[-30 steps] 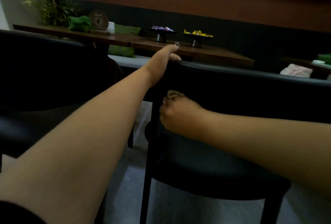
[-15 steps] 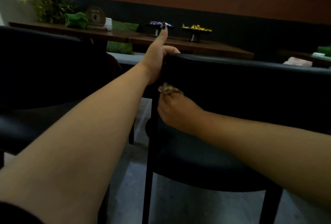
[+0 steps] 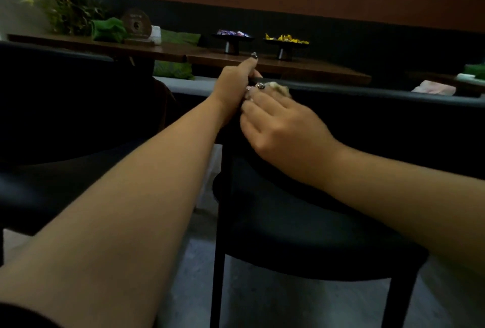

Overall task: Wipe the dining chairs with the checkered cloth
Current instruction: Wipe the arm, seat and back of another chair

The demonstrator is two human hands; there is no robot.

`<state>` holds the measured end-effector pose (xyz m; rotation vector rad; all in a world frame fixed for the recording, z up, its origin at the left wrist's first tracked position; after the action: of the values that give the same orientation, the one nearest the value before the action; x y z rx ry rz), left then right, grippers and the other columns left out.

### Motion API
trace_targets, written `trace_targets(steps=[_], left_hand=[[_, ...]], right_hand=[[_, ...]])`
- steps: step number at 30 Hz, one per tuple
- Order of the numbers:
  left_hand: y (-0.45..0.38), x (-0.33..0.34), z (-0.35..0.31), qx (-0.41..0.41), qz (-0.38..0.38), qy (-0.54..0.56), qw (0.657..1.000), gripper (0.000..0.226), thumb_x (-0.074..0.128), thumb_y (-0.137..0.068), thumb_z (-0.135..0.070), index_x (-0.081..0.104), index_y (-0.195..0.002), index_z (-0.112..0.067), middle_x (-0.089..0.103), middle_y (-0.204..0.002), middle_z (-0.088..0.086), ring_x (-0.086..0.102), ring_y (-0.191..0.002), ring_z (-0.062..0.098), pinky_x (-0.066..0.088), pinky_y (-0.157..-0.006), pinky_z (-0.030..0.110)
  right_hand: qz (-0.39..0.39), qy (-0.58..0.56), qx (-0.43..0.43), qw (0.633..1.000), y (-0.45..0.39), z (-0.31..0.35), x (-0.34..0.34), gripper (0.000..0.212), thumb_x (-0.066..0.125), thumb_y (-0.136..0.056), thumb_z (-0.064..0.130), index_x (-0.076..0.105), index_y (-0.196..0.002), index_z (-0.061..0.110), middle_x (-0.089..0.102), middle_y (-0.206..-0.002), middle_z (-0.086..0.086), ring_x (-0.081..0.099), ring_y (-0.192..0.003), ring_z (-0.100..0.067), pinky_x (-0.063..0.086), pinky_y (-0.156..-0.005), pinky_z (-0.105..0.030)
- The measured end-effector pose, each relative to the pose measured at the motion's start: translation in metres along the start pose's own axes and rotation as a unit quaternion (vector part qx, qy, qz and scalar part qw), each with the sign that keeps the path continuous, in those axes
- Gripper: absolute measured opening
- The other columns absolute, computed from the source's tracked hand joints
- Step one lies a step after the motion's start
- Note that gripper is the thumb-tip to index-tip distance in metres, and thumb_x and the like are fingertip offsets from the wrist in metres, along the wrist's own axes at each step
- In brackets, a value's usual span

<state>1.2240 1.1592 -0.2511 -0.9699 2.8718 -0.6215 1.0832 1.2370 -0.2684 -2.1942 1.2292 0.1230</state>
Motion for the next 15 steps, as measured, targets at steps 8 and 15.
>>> trace_targets(steps=[8, 15], left_hand=[[0.007, 0.004, -0.003, 0.046, -0.022, 0.033, 0.998, 0.055, 0.039, -0.099, -0.017, 0.049, -0.044, -0.017, 0.047, -0.049, 0.0, 0.049, -0.05, 0.011, 0.043, -0.065, 0.027], [0.009, 0.001, -0.005, 0.091, -0.053, 0.034, 0.994, 0.05, 0.039, -0.095, -0.013, 0.046, -0.046, -0.016, 0.046, -0.046, -0.003, 0.045, -0.047, 0.01, 0.04, -0.052, 0.022]], right_hand=[[0.164, -0.005, -0.196, 0.967, 0.064, 0.069, 0.056, 0.022, 0.065, -0.084, 0.027, 0.074, -0.101, 0.015, 0.072, -0.107, -0.006, 0.062, -0.113, -0.026, 0.044, -0.103, -0.038], [0.048, -0.076, -0.055, 0.994, 0.046, 0.021, 0.0, 0.035, 0.041, -0.087, 0.01, 0.075, -0.09, 0.011, 0.073, -0.097, -0.01, 0.065, -0.105, -0.029, 0.048, -0.099, -0.039]])
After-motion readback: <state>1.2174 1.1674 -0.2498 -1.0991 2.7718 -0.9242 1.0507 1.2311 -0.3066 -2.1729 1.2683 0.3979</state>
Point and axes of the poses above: each hand's wrist, its own y-axis away from the middle knuckle, its own x-axis out of the palm, z = x × y, the point moved 8 cm from there along -y, towards the middle knuckle
